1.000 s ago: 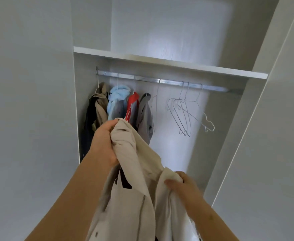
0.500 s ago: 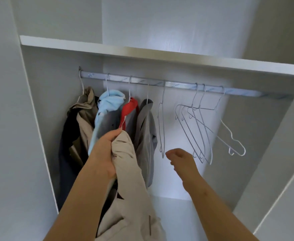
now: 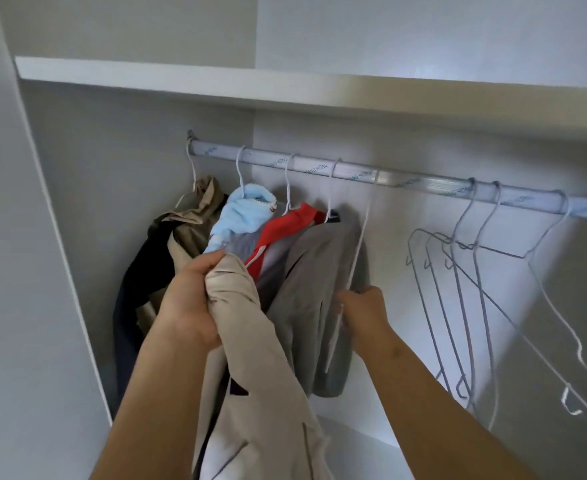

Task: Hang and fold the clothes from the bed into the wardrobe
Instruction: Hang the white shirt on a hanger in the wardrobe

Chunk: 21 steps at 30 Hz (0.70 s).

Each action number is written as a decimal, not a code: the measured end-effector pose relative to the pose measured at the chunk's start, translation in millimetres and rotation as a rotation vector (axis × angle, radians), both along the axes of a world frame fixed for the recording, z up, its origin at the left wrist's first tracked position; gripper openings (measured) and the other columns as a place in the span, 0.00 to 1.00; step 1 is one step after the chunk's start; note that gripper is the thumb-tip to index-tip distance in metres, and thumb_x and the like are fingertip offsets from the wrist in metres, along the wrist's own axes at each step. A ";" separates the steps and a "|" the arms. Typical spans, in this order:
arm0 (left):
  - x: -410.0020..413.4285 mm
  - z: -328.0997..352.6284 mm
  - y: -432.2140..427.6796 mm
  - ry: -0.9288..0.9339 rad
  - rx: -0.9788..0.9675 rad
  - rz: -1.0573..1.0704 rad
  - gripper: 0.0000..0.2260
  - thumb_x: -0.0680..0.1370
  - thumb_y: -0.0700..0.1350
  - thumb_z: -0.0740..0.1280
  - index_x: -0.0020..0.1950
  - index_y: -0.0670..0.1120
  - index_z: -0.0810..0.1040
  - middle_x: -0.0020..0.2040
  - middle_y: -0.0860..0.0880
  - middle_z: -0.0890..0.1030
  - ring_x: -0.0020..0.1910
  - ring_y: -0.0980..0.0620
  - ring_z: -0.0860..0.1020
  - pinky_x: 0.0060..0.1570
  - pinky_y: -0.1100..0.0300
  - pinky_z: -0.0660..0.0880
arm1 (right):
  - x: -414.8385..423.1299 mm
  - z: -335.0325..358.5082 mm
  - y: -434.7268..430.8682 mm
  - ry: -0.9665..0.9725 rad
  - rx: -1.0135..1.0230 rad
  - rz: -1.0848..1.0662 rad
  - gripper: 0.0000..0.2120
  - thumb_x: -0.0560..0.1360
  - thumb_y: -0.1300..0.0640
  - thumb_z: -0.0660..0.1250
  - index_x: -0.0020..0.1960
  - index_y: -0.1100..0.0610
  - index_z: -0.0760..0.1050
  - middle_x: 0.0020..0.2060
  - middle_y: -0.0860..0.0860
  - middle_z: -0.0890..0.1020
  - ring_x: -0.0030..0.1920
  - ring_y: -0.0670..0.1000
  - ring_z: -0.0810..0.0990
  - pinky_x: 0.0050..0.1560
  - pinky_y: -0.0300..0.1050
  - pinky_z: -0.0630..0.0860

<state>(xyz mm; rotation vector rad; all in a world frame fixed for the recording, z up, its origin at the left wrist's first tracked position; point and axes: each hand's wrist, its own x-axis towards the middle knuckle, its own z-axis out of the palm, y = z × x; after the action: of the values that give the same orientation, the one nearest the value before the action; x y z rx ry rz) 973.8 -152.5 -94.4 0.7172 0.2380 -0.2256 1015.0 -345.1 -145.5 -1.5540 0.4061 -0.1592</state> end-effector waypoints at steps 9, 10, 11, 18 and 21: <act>4.7 0.7 -2.4 0.020 -0.038 -0.020 0.06 0.71 0.47 0.64 0.38 0.45 0.75 0.31 0.52 0.74 0.25 0.57 0.74 0.30 0.63 0.76 | 20.0 9.4 -9.6 -0.128 -0.071 -0.115 0.11 0.79 0.60 0.57 0.37 0.56 0.70 0.33 0.53 0.72 0.32 0.49 0.69 0.36 0.44 0.69; 4.3 0.4 -1.9 0.023 -0.027 -0.004 0.08 0.74 0.47 0.63 0.38 0.44 0.76 0.30 0.52 0.74 0.23 0.56 0.74 0.29 0.62 0.76 | 17.6 10.4 -10.7 -0.150 -0.058 -0.121 0.13 0.78 0.60 0.57 0.35 0.56 0.69 0.32 0.52 0.71 0.31 0.49 0.68 0.34 0.43 0.68; 3.3 0.2 -1.4 0.023 -0.016 0.009 0.10 0.75 0.48 0.62 0.38 0.44 0.76 0.30 0.51 0.75 0.22 0.56 0.75 0.29 0.62 0.77 | 14.5 11.7 -10.9 -0.171 -0.059 -0.124 0.14 0.78 0.60 0.57 0.34 0.55 0.68 0.31 0.52 0.70 0.31 0.49 0.67 0.34 0.43 0.67; -14.0 -3.9 5.1 -0.017 0.028 -0.002 0.10 0.78 0.49 0.61 0.42 0.44 0.76 0.35 0.51 0.73 0.27 0.57 0.73 0.29 0.65 0.76 | -27.2 10.2 1.8 -0.250 -0.187 -0.128 0.08 0.78 0.58 0.60 0.42 0.51 0.73 0.40 0.53 0.76 0.39 0.52 0.74 0.44 0.48 0.76; -29.2 -7.9 12.8 -0.033 0.033 -0.050 0.11 0.78 0.49 0.60 0.40 0.46 0.74 0.36 0.52 0.71 0.32 0.57 0.71 0.29 0.66 0.75 | -56.5 -7.4 6.7 -0.218 -0.157 -0.123 0.06 0.77 0.57 0.62 0.41 0.54 0.73 0.34 0.52 0.74 0.32 0.48 0.70 0.33 0.40 0.70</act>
<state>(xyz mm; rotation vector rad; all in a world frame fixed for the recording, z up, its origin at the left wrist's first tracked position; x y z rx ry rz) 944.6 -139.6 -102.3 0.7597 0.1925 -0.2578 958.5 -338.4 -152.9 -1.6457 0.3228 -0.4608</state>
